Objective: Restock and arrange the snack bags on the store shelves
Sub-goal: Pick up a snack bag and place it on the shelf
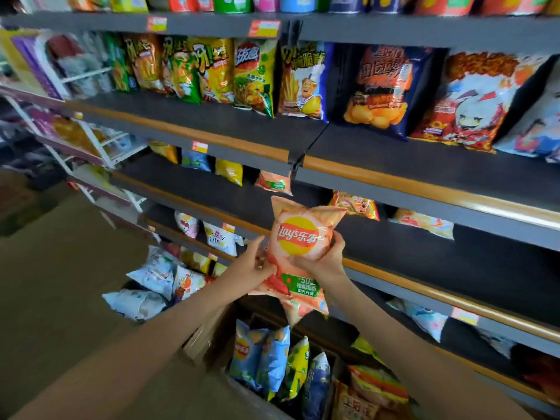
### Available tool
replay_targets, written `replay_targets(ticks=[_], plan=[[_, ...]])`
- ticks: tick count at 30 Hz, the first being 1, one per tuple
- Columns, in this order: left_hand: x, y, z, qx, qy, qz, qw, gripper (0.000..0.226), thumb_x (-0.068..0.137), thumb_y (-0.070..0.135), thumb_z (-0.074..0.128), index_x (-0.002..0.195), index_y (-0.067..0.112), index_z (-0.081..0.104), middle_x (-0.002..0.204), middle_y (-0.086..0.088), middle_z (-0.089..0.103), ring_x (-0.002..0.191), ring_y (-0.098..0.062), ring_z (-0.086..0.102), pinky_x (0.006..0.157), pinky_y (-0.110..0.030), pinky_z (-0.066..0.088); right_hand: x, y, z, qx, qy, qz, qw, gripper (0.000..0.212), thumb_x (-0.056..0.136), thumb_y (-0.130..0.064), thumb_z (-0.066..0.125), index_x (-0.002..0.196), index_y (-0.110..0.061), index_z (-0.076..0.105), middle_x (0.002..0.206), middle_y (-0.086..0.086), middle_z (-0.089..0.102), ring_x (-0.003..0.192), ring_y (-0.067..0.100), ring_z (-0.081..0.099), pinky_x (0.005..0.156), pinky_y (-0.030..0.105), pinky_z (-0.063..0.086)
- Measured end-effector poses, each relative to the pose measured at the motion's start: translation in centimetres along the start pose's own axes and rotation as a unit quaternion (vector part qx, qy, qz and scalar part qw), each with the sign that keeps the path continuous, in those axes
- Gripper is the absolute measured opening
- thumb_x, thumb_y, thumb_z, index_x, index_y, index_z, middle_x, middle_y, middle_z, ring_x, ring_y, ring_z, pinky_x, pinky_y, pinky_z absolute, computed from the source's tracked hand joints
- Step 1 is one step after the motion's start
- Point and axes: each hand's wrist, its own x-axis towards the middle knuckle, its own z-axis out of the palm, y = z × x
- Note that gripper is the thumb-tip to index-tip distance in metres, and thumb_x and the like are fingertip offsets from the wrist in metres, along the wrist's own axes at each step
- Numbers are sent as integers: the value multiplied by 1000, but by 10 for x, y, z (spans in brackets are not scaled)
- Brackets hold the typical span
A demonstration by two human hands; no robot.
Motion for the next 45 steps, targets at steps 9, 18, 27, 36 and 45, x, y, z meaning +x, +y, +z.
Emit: replay_targets(ticks=[9,18,27,36,45], plan=[[146,-49,-57,-109,83,36,990,71,81,42,68,134,42,22,119,0,61,102,-15,63,91,-42,52,153,-14,81,-43,-32,-83,995,117,60,-24,88,140,-41,4,137,2,38,120,17,49,92,38,53],[260,-110,-79,53,109,248,961,85,84,6,61,149,41,18,115,-8,54,105,-23,55,91,-34,44,251,22,111,-202,4,-274,940,124,74,-13,80,132,-60,-19,156,-4,13,143,16,25,115,37,30],[311,-144,-59,112,99,299,942,74,90,-4,45,148,38,27,158,-1,9,141,-24,19,109,-42,34,290,61,123,-356,9,-327,875,118,75,-3,78,143,-18,-16,150,6,-22,116,-37,-16,89,-12,11],[342,-159,-86,175,167,349,905,71,91,-2,48,150,30,25,158,0,-22,147,-29,2,112,-46,32,341,58,167,-450,74,-329,827,111,80,-10,76,148,-32,-10,156,19,-17,140,0,-17,110,17,18],[371,-176,-90,135,104,297,940,89,90,-4,48,152,33,-3,159,-2,-18,147,-26,-6,116,-47,22,361,49,190,-696,199,-394,566,122,54,-34,88,151,-21,15,158,6,7,145,28,1,115,53,-6]])
